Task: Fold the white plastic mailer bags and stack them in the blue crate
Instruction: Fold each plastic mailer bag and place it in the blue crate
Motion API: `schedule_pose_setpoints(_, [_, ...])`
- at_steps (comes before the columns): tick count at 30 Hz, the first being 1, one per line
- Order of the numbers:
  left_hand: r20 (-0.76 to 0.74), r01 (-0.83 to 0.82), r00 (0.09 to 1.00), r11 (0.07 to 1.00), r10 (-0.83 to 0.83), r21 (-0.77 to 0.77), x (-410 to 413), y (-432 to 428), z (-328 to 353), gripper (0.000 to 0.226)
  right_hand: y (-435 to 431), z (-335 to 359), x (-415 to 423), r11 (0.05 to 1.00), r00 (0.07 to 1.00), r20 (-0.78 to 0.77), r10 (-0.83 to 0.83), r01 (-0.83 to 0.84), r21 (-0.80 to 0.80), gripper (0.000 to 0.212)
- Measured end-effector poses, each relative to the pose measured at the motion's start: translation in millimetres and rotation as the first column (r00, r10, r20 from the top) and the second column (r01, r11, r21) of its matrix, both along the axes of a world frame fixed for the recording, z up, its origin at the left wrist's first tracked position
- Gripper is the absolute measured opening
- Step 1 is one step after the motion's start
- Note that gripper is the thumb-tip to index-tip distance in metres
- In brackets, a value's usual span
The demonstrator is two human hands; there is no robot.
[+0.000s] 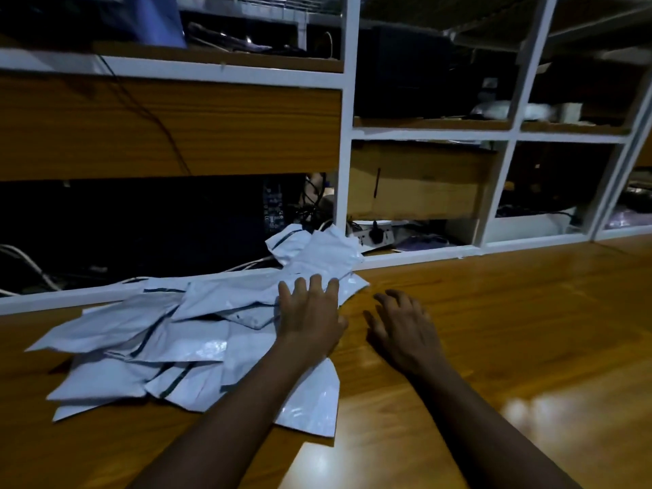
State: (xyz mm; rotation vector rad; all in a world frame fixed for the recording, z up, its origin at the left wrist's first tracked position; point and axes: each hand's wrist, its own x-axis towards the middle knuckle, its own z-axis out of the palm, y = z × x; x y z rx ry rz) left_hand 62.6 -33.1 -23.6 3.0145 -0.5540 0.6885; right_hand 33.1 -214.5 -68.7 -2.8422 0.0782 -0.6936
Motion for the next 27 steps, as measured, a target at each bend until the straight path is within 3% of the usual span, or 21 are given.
schedule_pose_setpoints(13, [-0.019,-0.1,0.995,0.993,0.102,0.067,88,-48,0,0.052,-36,-6,52,0.998,0.998,0.067,-0.007,0.003,0.063,0.046])
schedule_pose_setpoints(16, [0.017,-0.091,0.996,0.992,0.09,0.088,91,-47,1,0.04,-39,-5,59,0.997,0.998,0.055,-0.021,0.017,0.074,0.048])
schedule_pose_setpoints(27, [0.236,0.146,0.962,0.989,-0.138,-0.017,48,-72,7,0.014,-46,9,34,0.991,0.959,0.277,0.056,-0.088,0.103,0.057])
